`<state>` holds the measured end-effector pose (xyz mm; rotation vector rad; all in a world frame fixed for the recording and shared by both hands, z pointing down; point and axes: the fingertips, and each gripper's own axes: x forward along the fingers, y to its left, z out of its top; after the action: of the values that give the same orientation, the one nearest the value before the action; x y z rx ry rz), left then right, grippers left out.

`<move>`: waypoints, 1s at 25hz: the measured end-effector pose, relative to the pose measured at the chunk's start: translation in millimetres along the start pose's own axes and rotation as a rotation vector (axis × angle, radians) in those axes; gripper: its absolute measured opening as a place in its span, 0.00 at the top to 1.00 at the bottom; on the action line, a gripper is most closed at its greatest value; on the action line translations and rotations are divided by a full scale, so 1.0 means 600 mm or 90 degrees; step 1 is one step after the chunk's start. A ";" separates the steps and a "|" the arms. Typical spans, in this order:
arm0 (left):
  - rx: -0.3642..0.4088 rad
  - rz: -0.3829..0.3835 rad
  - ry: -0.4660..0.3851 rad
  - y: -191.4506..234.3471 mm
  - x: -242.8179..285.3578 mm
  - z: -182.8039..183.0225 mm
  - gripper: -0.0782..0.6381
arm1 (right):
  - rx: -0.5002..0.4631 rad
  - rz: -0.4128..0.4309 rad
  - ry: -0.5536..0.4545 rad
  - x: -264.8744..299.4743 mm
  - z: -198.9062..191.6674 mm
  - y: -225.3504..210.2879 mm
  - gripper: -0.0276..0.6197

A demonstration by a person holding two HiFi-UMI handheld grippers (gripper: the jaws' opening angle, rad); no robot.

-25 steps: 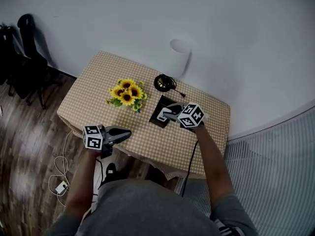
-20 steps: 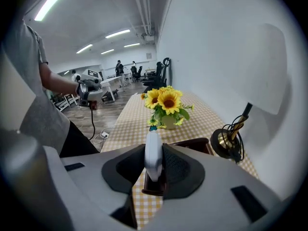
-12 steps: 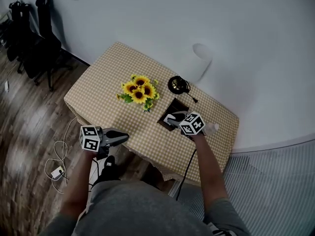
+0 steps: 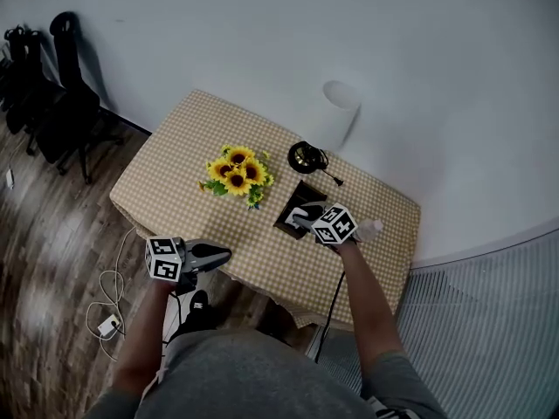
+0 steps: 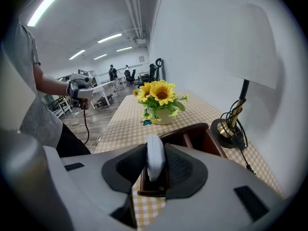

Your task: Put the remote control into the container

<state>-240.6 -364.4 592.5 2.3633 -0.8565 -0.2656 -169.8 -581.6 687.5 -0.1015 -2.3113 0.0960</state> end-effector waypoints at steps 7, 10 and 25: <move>0.030 -0.005 0.018 -0.009 0.008 0.008 0.89 | 0.013 -0.034 -0.081 -0.053 0.052 -0.017 0.77; 0.045 -0.017 0.028 -0.010 0.016 0.023 0.89 | 0.031 -0.064 -0.155 -0.108 0.090 -0.015 0.77; 0.074 -0.122 0.098 -0.006 0.157 0.069 0.90 | 0.200 -0.048 -0.365 -0.164 0.019 0.185 0.93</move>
<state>-181.5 -441.7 559.1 2.5398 -0.5875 -0.1112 -107.0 -482.1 596.6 0.1995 -2.8290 0.5041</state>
